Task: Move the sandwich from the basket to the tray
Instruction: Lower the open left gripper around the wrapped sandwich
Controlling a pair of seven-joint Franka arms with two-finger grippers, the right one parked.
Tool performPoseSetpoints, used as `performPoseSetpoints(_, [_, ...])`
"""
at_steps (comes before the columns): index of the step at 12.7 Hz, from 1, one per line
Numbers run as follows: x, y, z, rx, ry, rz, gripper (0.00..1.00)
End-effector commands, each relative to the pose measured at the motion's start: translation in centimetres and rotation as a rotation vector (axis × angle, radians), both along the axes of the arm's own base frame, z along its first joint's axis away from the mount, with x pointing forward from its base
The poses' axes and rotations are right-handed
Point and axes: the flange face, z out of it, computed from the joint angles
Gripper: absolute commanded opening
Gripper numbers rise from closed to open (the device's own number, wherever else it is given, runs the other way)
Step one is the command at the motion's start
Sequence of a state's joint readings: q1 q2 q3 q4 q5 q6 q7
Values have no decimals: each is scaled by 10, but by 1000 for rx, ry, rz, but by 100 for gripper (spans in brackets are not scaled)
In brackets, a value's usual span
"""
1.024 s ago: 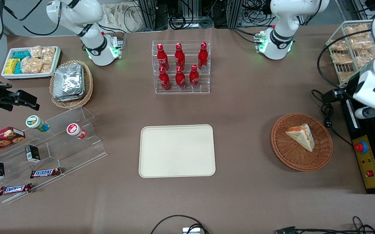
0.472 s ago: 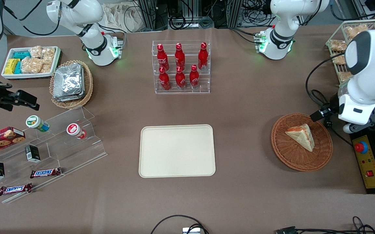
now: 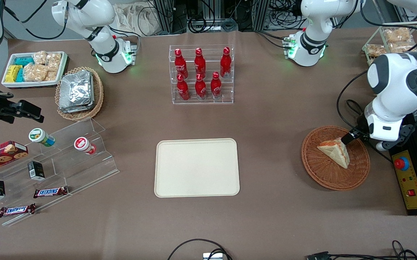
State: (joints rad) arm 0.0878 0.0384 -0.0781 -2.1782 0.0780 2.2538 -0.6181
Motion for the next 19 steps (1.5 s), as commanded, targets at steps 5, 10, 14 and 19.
performPoseSetpoints(5, [-7, 4, -46, -20, -83, 126, 100])
performPoseSetpoints(10, [-12, 2, -89, -45, -127, 175, 100])
performPoseSetpoints(14, [-15, 1, -111, -55, -139, 192, 100])
performPoseSetpoints(19, [-15, 1, -139, -68, -159, 203, 100])
